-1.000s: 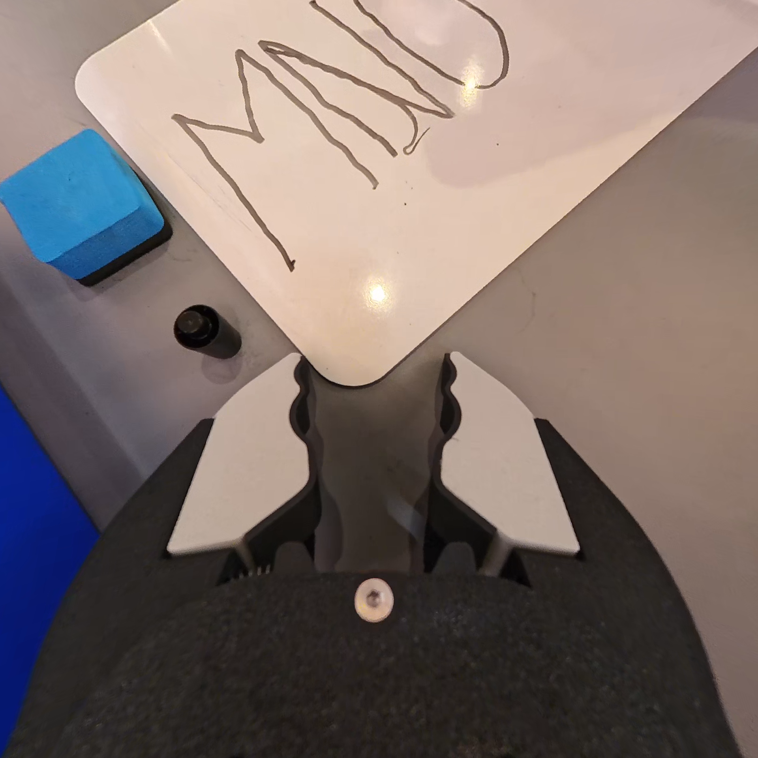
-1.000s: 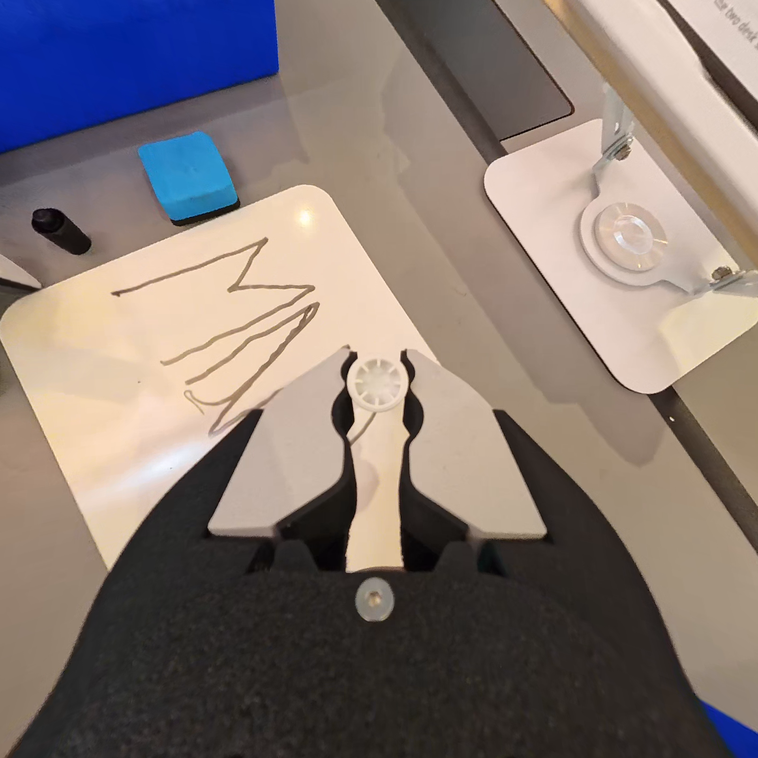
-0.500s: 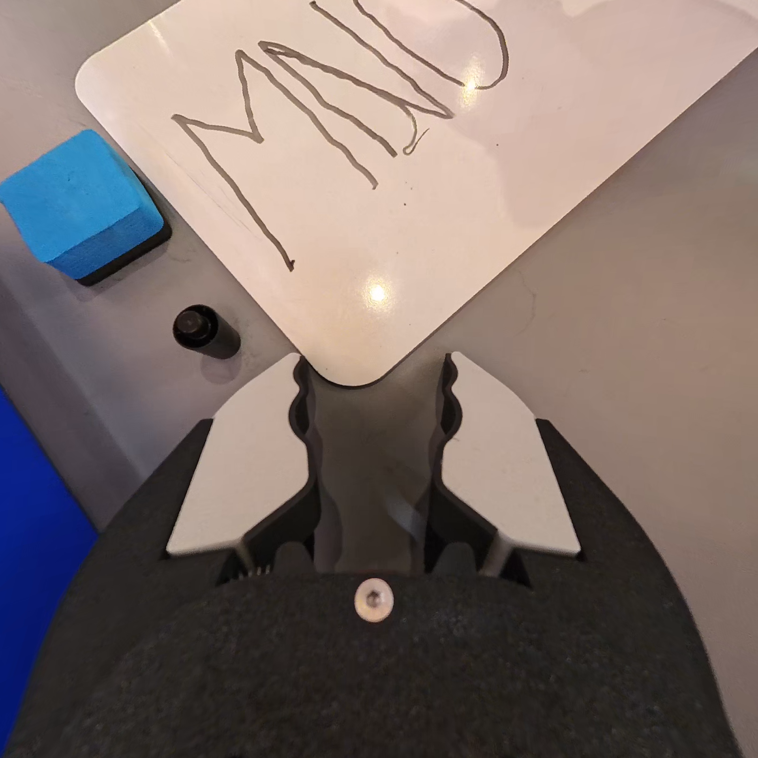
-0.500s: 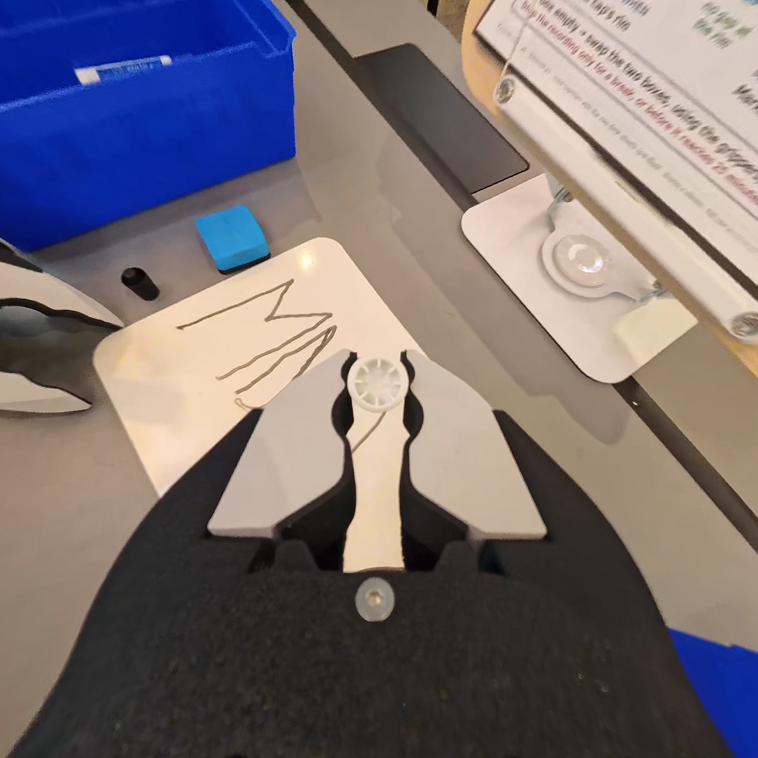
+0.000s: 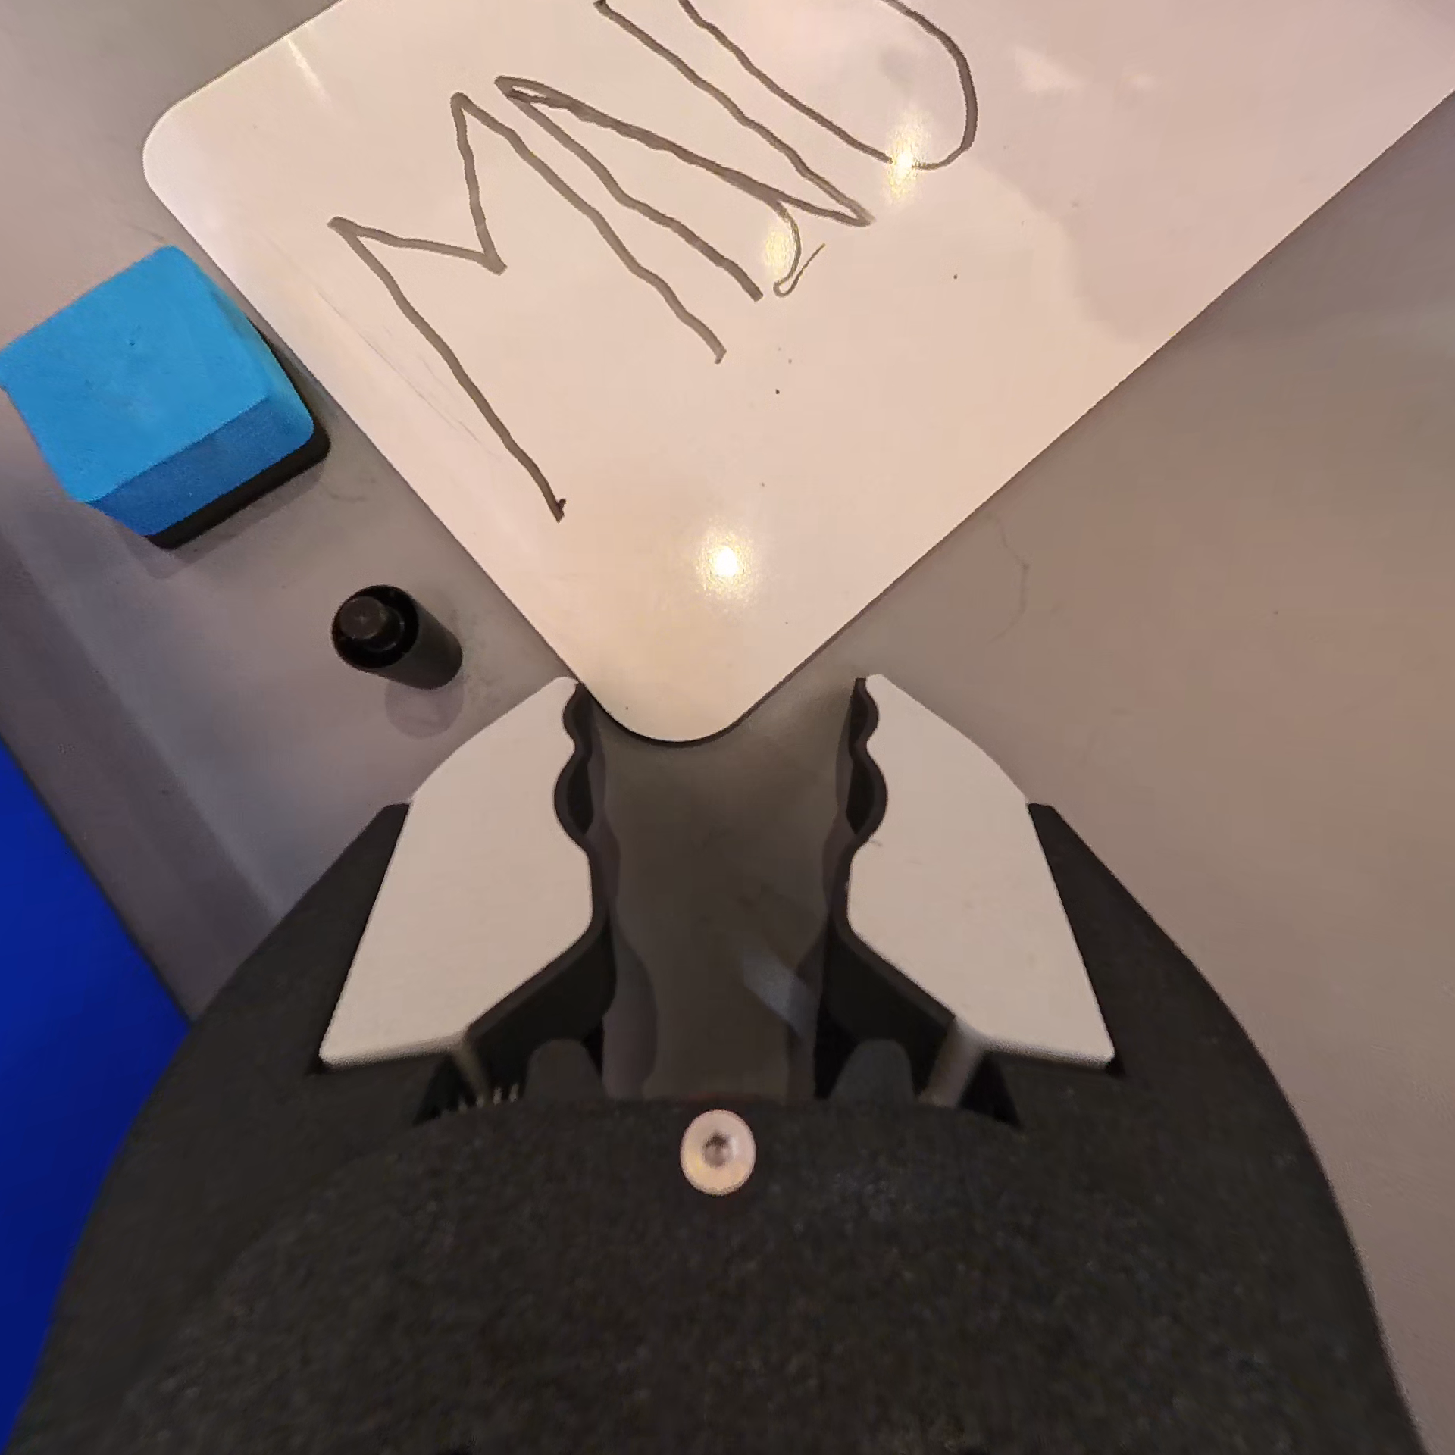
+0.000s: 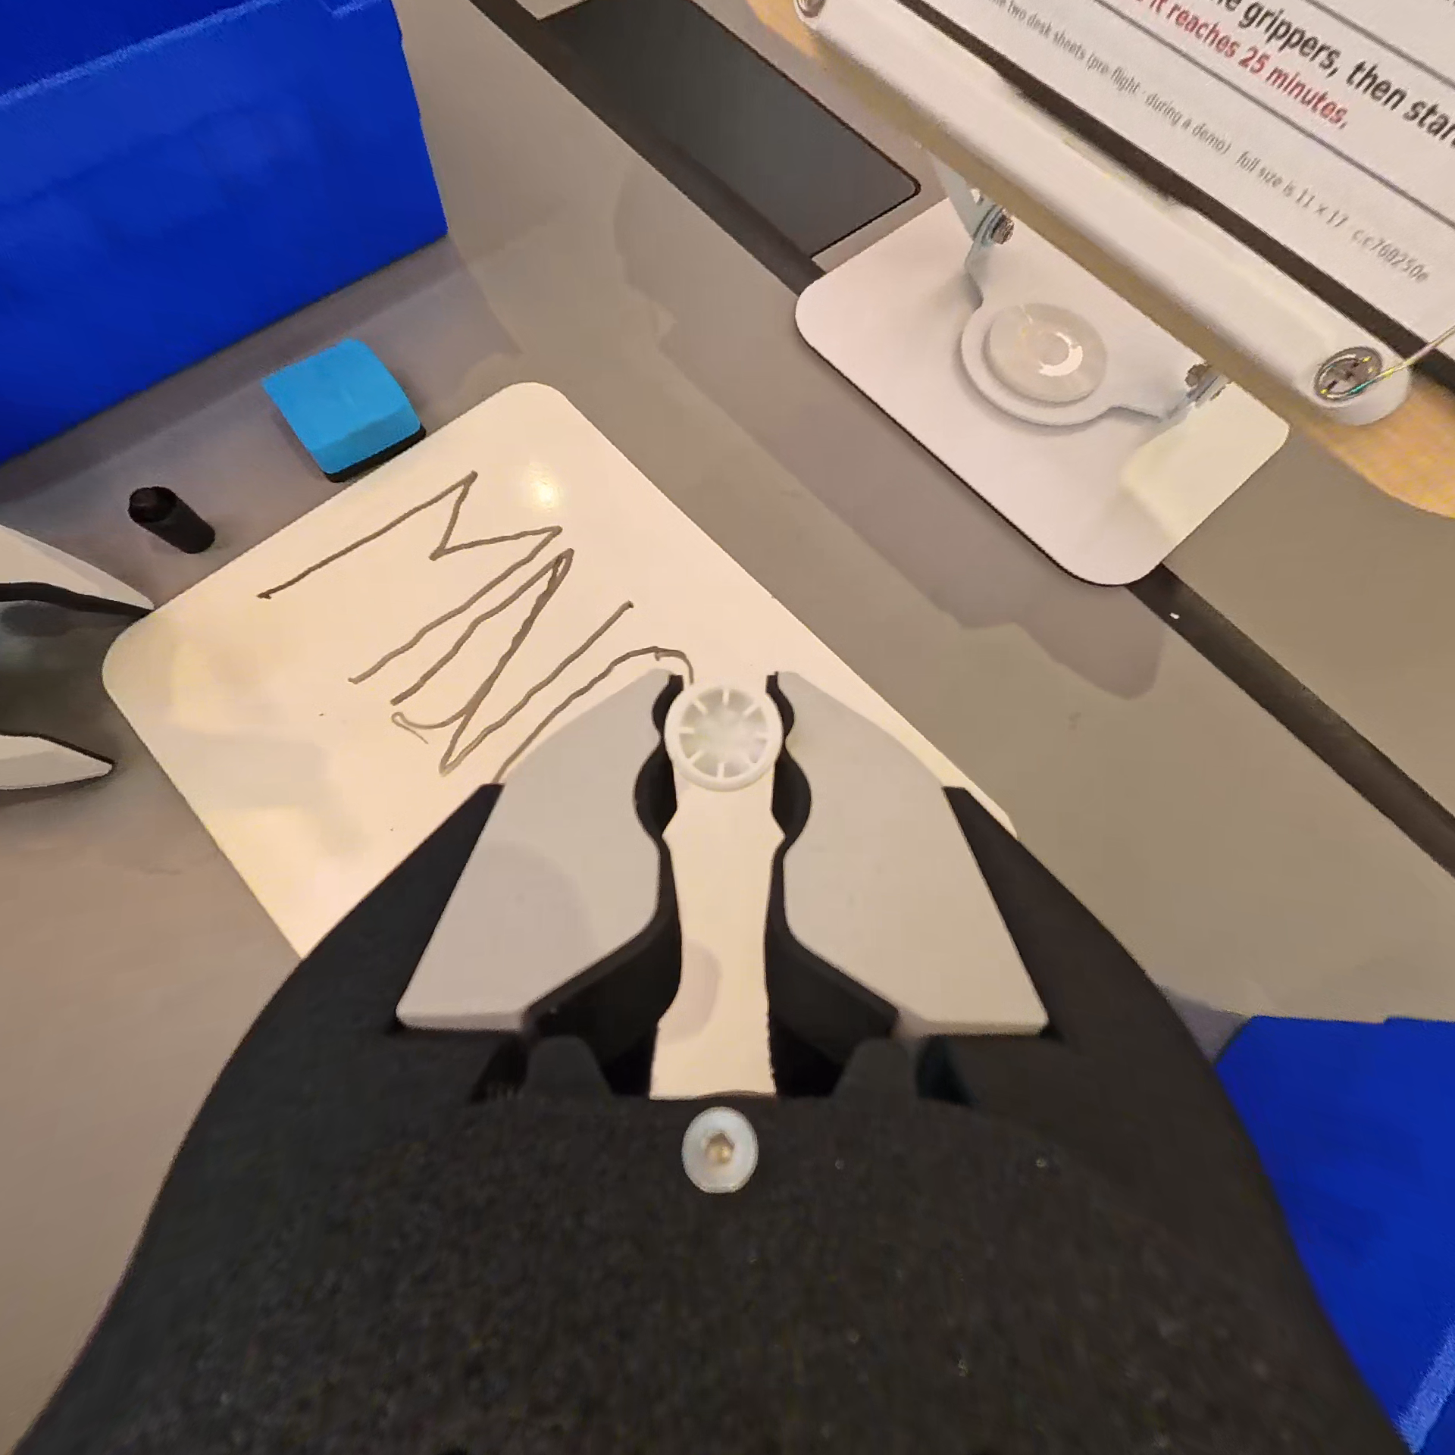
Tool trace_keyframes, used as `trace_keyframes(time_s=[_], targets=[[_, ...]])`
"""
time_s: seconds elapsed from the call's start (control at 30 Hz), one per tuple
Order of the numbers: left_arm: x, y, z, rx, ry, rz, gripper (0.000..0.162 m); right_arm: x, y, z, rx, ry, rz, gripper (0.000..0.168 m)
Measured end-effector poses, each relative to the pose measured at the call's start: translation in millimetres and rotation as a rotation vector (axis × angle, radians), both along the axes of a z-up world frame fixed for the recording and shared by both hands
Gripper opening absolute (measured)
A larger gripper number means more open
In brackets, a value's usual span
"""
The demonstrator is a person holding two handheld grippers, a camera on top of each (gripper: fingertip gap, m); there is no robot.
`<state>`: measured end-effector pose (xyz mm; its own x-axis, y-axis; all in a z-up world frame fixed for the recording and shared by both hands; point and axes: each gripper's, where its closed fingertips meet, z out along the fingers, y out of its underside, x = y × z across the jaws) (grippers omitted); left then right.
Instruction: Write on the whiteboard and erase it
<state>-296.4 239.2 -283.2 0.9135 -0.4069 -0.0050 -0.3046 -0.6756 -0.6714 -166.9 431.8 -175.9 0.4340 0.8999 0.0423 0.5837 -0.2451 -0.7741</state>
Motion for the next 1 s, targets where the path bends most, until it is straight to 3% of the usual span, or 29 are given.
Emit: trace_keyframes(time_s=[0.7,1.0], targets=[[0,0,0,0.0,-0.001,-0.001,0.062,-27,19,-33,0.001,-0.097,0.025,0.02],[0,0,0,0.0,0.0,0.0,0.063,-19,1,-34,-0.015,-0.155,0.059,0.02]])
